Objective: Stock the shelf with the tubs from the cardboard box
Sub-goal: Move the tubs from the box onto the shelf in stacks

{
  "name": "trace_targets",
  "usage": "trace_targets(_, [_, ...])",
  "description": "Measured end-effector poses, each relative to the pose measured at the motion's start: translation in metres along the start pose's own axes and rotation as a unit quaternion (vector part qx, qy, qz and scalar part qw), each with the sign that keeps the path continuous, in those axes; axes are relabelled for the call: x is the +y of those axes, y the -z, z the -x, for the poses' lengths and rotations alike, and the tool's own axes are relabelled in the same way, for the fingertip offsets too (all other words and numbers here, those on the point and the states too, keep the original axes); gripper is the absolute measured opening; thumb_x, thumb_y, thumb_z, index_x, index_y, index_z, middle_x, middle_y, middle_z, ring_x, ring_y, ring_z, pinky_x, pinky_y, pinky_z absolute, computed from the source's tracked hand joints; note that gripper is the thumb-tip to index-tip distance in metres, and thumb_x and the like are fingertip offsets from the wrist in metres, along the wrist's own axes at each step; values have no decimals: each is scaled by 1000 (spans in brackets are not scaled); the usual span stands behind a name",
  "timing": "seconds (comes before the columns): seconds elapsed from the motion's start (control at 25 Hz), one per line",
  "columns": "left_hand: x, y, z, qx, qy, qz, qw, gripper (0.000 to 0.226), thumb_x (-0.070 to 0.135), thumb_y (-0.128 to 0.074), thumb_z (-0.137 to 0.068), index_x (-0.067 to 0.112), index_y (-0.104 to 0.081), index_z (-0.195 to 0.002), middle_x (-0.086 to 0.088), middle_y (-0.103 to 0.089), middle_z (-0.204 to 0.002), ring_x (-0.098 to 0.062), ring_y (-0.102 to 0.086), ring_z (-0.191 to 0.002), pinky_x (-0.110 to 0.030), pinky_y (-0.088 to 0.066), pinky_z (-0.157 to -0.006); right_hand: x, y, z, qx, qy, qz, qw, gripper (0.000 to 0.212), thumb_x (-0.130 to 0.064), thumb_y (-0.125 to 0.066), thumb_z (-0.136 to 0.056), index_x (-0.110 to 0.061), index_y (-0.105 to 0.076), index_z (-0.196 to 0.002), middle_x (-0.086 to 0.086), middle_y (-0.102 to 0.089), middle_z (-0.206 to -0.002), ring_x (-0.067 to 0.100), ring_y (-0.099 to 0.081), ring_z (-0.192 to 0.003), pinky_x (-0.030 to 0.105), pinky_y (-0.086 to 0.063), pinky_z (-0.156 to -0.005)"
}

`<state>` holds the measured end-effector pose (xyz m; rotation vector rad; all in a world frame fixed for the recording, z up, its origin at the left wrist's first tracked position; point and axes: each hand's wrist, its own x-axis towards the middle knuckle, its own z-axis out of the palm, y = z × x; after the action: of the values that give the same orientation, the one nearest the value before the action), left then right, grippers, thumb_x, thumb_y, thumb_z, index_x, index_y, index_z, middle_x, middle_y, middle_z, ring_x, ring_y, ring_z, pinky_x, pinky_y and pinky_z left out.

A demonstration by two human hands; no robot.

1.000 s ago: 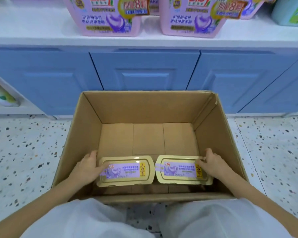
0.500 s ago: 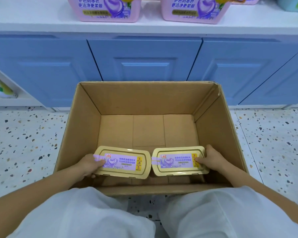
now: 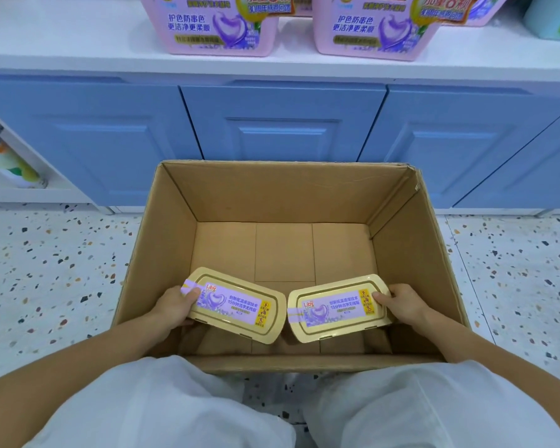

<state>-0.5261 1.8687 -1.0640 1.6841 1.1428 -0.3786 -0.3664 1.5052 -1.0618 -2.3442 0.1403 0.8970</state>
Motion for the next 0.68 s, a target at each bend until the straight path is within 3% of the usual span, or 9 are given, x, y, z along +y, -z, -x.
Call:
trace_targets(0.08, [1, 0, 2, 3, -14, -9, 1000, 36, 23, -48, -94, -4, -56, -116, -22, -61, -113, -35, -58, -96, -38, -53, -68, -5, 2, 5, 8, 12, 8, 1000, 33, -17, -56, -91, -18, -50, -58, -3, -52, -60, 10, -47, -56, 18, -35, -47])
trace_targets(0.16, [3, 2, 4, 22, -45, -48, 998, 31, 24, -49, -93, -3, -58, -107, -21, -63, -105, -36, -60, -93, -41, -55, -71, -9, 4, 9, 37, 39, 36, 998, 31, -20, -55, -91, -17, -52, -60, -2, -55, -61, 16, -51, -60, 24, -36, -54])
trace_targets(0.32, [9, 10, 7, 66, -103, -124, 985, 34, 33, -53, -90, 0, -61, -93, -19, -66, -92, -35, -62, -86, -43, -56, -72, -18, 11, 17, 98, 92, 100, 986, 25, -29, -53, -91, -9, -61, -79, 4, -62, -72, 27, -56, -75, 29, -36, -65])
trace_targets(0.52, [26, 20, 26, 109, -177, -141, 968, 36, 41, -52, -88, 7, -65, -86, -14, -70, -82, -34, -66, -79, -45, -56, -72, -31, 32, 34, 195, 161, 95, 963, 27, -32, -54, -90, -7, -65, -87, 6, -64, -72, 27, -57, -71, 32, -39, -60])
trace_targets(0.68, [57, 34, 50, 149, -247, -140, 947, 47, 47, -51, -85, 2, -63, -76, -13, -67, -68, -33, -65, -65, -45, -53, -64, -54, 59, 52, 239, 182, 83, 950, 26, -32, -54, -90, -9, -63, -78, -1, -56, -57, 15, -51, -57, 26, -30, -48])
